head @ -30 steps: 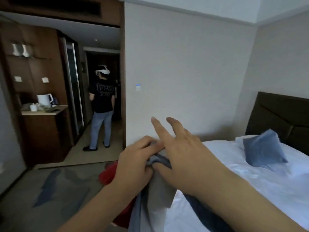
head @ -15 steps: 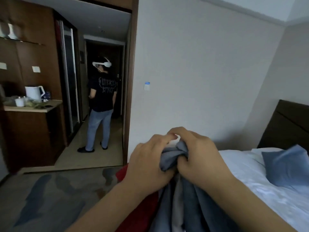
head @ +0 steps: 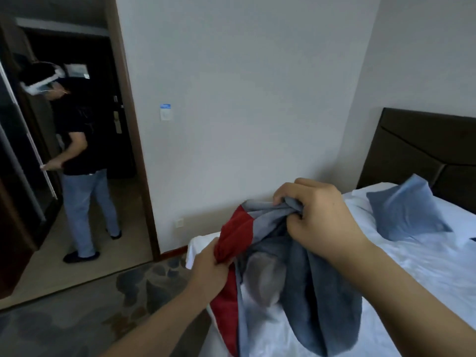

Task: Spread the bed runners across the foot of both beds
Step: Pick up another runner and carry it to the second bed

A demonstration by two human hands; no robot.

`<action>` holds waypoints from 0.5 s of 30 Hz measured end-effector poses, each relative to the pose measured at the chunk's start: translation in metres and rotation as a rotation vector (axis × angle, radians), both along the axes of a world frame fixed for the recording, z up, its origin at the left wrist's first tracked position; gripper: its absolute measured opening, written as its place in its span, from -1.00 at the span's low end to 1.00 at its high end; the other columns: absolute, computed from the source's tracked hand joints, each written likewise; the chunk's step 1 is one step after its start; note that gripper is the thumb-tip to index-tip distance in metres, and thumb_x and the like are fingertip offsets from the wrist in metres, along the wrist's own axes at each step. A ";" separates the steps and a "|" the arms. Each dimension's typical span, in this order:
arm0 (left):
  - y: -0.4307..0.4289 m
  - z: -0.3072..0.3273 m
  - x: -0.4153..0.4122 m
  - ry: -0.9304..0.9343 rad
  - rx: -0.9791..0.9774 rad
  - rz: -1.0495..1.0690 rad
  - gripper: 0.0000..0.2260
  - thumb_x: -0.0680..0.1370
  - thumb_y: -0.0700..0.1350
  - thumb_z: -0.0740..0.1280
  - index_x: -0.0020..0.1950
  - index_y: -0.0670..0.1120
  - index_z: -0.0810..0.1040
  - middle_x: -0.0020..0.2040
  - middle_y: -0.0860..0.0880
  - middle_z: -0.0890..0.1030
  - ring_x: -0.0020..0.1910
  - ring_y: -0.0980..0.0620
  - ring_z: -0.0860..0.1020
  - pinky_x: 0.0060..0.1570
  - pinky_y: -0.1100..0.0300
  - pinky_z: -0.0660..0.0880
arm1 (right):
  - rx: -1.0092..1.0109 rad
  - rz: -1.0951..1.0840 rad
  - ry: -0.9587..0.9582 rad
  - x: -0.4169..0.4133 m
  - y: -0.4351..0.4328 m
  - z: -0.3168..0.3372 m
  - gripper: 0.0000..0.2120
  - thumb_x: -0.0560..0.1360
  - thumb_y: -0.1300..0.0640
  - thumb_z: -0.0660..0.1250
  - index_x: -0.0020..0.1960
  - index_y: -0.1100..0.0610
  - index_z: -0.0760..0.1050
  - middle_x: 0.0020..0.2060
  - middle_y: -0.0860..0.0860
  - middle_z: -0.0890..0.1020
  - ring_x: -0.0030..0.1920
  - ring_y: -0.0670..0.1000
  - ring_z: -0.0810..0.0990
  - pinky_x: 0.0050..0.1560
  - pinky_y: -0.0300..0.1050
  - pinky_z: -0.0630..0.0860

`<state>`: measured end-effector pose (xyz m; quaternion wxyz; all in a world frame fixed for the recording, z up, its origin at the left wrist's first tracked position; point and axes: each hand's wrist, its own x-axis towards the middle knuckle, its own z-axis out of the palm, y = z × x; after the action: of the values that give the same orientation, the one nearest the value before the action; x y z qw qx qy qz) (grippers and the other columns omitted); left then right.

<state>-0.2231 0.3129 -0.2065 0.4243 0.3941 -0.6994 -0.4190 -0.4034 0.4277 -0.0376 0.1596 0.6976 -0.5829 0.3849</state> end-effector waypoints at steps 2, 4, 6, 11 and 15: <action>-0.031 0.022 -0.027 0.039 -0.079 0.076 -0.75 0.56 -0.21 0.32 0.07 0.15 0.59 -0.08 0.15 0.69 0.01 0.15 0.67 0.10 0.14 0.60 | 0.004 -0.081 -0.026 -0.031 -0.011 0.008 -0.63 0.19 0.24 0.18 -0.11 0.00 0.62 -0.30 -0.04 0.59 -0.30 0.04 0.55 -0.34 0.01 0.54; -0.055 0.056 -0.050 0.089 -0.128 0.094 -0.81 0.54 -0.17 0.29 0.02 0.10 0.58 -0.11 0.15 0.69 -0.07 0.13 0.65 0.03 0.02 0.60 | 0.070 -0.180 -0.040 -0.056 -0.015 0.018 -0.61 0.21 0.19 0.19 -0.06 -0.05 0.62 -0.26 -0.05 0.63 -0.24 0.07 0.58 -0.25 -0.02 0.54; -0.069 0.096 -0.070 0.082 -0.275 0.131 -0.79 0.53 -0.12 0.25 0.11 0.10 0.56 -0.08 0.15 0.68 -0.06 0.08 0.65 0.02 -0.01 0.59 | 0.168 -0.272 -0.018 -0.080 -0.014 0.023 -0.59 0.24 0.16 0.23 0.02 -0.08 0.61 -0.22 -0.06 0.65 -0.19 0.10 0.59 -0.22 -0.07 0.50; -0.089 0.181 -0.137 -0.126 -0.685 0.026 -0.62 0.45 -0.17 0.21 0.21 0.14 0.50 -0.14 0.05 0.66 -0.15 -0.13 0.61 -0.15 -0.02 0.54 | 0.359 -0.553 0.073 -0.132 -0.001 0.023 -0.26 0.31 0.07 0.28 0.48 -0.12 0.22 -0.04 0.10 0.61 -0.03 0.24 0.58 -0.05 0.10 0.58; -0.087 0.186 -0.201 -0.379 -0.914 -0.182 -0.66 0.47 -0.15 0.25 0.19 0.16 0.50 -0.04 0.06 0.67 -0.03 -0.17 0.62 -0.15 0.02 0.51 | 0.290 -0.606 0.068 -0.150 -0.006 0.007 0.12 0.31 -0.03 0.41 0.59 -0.19 -0.30 0.21 0.12 0.38 0.19 0.25 0.43 0.22 0.16 0.47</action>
<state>-0.4238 0.2256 -0.0210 0.3808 0.1745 -0.9077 -0.0263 -0.5531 0.4214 -0.0303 0.1854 0.5206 -0.8067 0.2095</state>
